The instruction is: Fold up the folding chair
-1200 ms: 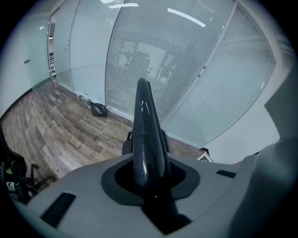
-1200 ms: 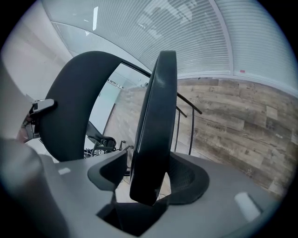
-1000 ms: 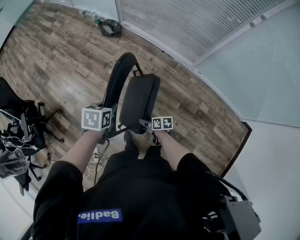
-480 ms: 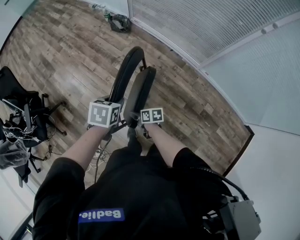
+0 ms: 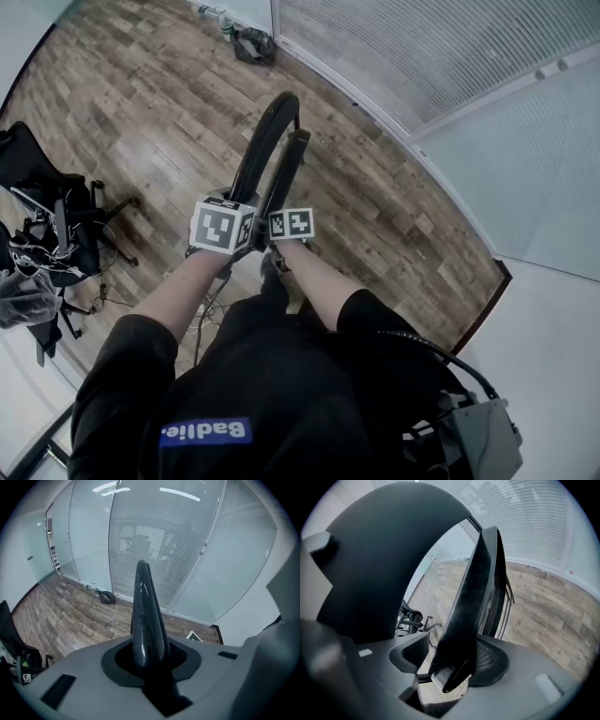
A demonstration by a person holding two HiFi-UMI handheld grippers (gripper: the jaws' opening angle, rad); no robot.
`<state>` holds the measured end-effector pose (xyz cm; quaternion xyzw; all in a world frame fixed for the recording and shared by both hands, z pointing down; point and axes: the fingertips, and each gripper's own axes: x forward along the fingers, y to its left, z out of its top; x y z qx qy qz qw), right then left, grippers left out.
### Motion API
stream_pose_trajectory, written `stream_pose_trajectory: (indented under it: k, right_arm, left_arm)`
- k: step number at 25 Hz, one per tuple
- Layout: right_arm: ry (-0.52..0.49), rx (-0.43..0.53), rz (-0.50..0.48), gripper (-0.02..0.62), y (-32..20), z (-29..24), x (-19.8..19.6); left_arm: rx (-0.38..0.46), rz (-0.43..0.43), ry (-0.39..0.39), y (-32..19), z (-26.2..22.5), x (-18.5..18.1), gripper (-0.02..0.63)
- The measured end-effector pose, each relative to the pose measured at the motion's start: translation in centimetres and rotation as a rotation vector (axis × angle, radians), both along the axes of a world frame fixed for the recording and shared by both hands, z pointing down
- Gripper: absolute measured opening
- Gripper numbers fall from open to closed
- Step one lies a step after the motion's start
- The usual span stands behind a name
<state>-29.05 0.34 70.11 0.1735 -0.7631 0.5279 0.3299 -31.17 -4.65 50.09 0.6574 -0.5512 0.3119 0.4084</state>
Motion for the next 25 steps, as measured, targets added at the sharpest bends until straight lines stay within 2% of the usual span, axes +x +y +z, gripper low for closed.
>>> stream_pose_trajectory:
  k: [6, 13, 19, 25]
  right_arm:
    - [0.046, 0.003, -0.010, 0.238, 0.4, -0.1, -2.4]
    - [0.017, 0.032, -0.038, 0.238, 0.1, -0.2, -3.5]
    - [-0.012, 0.089, -0.016, 0.244, -1.7, -1.3, -1.2]
    - [-0.121, 0.190, -0.010, 0.241, -2.7, -7.3, 3.7]
  left_arm:
    - [0.003, 0.002, -0.031, 0.2, -0.1, -1.2, 0.087]
    - [0.000, 0.003, -0.034, 0.1, 0.0, -3.1, 0.087]
    - [0.003, 0.001, -0.019, 0.3, 0.0, -4.8, 0.087]
    - [0.006, 0.016, -0.020, 0.5, 0.0, -5.3, 0.087]
